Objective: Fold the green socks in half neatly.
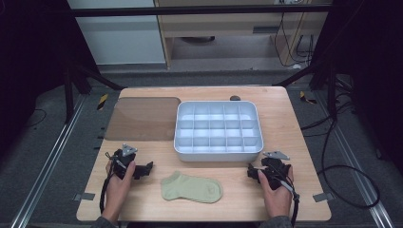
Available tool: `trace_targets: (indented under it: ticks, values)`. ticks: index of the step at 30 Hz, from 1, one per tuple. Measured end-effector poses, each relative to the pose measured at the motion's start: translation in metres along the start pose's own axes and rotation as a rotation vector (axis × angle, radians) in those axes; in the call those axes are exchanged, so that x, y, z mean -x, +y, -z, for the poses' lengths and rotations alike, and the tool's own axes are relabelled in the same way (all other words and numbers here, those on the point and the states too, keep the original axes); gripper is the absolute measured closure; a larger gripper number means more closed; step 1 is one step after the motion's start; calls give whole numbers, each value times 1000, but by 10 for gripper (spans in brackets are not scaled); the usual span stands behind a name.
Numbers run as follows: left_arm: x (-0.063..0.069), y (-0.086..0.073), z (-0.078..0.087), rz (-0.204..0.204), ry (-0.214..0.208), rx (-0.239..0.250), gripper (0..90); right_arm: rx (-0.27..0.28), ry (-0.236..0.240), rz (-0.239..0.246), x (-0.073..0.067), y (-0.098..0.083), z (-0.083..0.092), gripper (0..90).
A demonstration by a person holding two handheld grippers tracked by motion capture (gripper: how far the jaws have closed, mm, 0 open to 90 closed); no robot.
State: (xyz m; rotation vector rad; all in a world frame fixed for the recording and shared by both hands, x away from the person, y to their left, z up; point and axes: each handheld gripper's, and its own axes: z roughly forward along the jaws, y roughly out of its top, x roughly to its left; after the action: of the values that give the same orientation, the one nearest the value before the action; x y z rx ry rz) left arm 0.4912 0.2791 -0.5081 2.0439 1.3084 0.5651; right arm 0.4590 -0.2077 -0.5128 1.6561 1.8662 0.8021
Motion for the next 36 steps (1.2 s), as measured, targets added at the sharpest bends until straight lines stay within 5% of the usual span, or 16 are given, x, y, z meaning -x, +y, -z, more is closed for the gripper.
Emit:
trace_targets:
  ticks: [10,11,14,18,19,21,25,27,29,31,33,36]
  values:
    - [3,-1,2,-18,-16,-2,0,2,15,23,0,-3,3,3]
    - [4,-1,3,-42,-41,-11,0,1,19,16,1,-2,2,3]
    - [4,-1,10,-45,-43,4,39,0,10,10,0,-3,3,4]
    - [3,-1,19,-36,-103,30,41,2,19,10,1,-2,2,8]
    - [4,2,24,-44,-115,52,49,8,20,17,3,-1,4,116]
    - [4,10,33,-40,-139,78,57,31,28,42,1,2,12,116]
    - [11,25,47,-57,-186,85,54,55,83,74,-7,10,35,186]
    - [19,37,61,-68,-272,57,56,53,154,114,-17,23,62,283]
    - [25,38,69,-55,-306,58,66,53,201,147,-26,27,75,289]
    - [29,37,73,-77,-307,40,77,53,230,154,-31,26,82,295]
    - [38,32,76,-126,-291,-24,93,11,318,168,-47,12,95,349]
    - [45,28,77,-138,-297,-40,105,-20,342,193,-55,4,96,368]
